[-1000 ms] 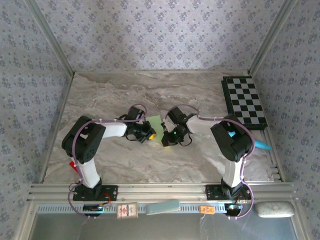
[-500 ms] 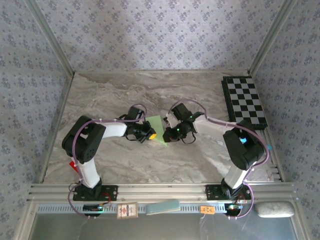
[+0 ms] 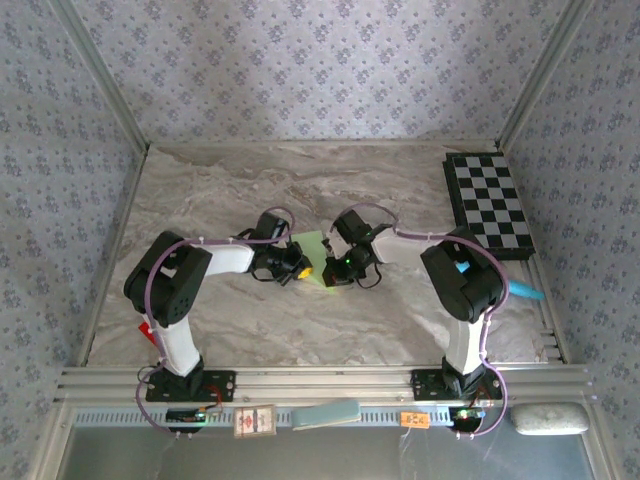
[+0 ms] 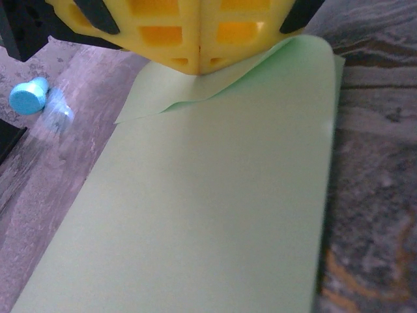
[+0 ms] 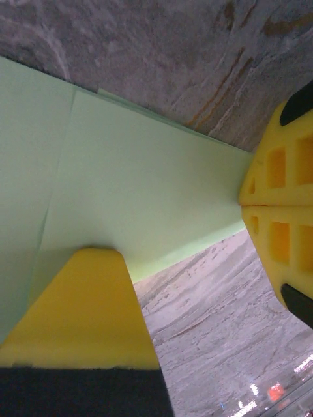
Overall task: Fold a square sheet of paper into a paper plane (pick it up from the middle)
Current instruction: Third fold the triangle at the center of the table.
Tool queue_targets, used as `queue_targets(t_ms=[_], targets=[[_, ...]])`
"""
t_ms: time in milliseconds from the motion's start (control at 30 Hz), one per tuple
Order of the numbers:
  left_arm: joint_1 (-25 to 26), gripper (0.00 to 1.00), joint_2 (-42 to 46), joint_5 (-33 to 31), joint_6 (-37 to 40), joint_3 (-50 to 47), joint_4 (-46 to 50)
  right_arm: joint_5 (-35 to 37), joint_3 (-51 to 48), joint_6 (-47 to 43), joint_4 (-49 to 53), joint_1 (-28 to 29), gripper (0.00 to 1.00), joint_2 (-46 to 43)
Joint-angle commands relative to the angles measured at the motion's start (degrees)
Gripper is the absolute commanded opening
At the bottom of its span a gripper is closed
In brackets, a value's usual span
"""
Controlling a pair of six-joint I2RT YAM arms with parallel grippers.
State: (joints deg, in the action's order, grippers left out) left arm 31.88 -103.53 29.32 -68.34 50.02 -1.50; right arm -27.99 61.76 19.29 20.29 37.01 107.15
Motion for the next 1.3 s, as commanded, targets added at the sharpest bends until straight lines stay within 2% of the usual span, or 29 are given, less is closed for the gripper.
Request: queue_targets(t_ms=[0,200,400,567,900,1267], targets=[[0.0,0.08,1.9,-1.2,2.7,1.0,2.2,3.6,0.1,0.8,3.1,0.3,0.06,2.0],[1.2,0.15,6.8,-2.6,6.7,0.6,1.7,5.3,0.4,1.1,4.9,0.3,0.05,2.8],[3.0,0.06,5.5,-2.0,5.9,-1.0,-0.7,5.4,0.9,1.6,5.6,0.5,0.05,3.5],[3.9,0.03,2.5,-0.7,5.9,-0.1,-1.2,5.6,1.4,1.7,6.3,0.5,0.05,3.9],[4.1,0.02,-0.1,-1.4,6.4,-0.5,-0.8,6.7,1.1,2.1,7.2,0.4,0.05,3.6],[2.3,0.03,-0.4,-6.4,13.9,-3.0,0.8,11.2,-0.8,1.8,9.6,1.1,0.04,3.9]])
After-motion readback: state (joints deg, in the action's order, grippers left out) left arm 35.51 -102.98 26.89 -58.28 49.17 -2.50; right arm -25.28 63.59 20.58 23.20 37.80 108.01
